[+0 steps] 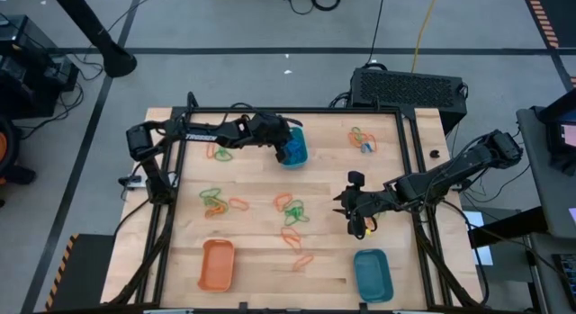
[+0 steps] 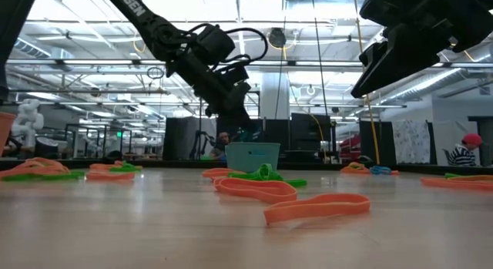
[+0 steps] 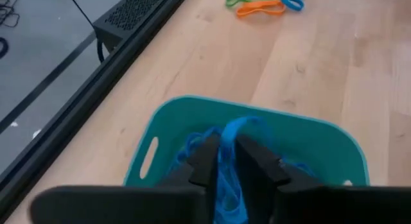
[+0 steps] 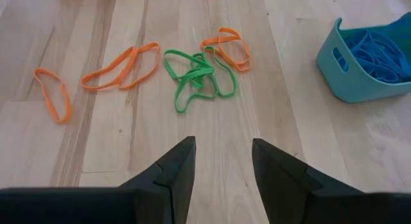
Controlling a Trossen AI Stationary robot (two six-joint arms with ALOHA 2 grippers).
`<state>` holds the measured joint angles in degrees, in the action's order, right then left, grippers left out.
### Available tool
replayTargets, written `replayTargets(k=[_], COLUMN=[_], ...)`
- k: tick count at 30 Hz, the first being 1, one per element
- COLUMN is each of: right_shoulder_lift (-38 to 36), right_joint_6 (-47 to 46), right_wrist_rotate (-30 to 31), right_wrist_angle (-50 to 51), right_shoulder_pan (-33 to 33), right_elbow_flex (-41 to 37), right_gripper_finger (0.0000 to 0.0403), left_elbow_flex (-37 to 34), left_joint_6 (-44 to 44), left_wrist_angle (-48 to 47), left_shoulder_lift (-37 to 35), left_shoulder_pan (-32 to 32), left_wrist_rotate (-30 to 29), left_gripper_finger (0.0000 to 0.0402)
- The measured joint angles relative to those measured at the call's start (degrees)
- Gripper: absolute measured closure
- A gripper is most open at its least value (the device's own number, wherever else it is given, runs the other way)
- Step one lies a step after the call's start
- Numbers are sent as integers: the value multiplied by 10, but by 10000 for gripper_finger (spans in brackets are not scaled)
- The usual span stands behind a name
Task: Sort rubber bands into baskets
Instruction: Put the blue rubber band into the top blue bin
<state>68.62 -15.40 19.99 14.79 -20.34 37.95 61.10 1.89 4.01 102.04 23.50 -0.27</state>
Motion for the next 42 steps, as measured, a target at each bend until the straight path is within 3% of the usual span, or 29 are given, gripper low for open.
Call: replayTargets(k=[9,14,19,25,30,34,39,42], right_shoulder_lift=[0,0,0,-28,-61,-65,-58,-35], right_joint_6=[-4,-4,-4,-11,-114,-149,-108,-86], right_wrist_rotate=[0,-1,-2,100,101,85,-12,-32], right_wrist_angle=[-1,-1,6,35,197,334,346,343], right_shoulder_pan=[0,0,0,16,98,191,318,377], right_elbow_flex=[0,0,0,3,42,69,64,61], right_gripper_finger=[257,257,257,257,257,257,257,257], left_elbow_flex=[0,0,0,0,0,0,0,-7], left_joint_6=[-1,2,4,-3,-10,17,15,15], left_wrist_angle=[-1,14,46,81,124,85,-13,-92], left_shoulder_lift=[-1,-19,-26,-29,-34,-41,-94,-139], left_shoulder_pan=[7,-8,-45,-96,-136,-153,-159,-171], left_wrist_rotate=[1,54,59,-5,-21,-34,-37,-68], left_gripper_finger=[262,256,255,256,256,256,256,256])
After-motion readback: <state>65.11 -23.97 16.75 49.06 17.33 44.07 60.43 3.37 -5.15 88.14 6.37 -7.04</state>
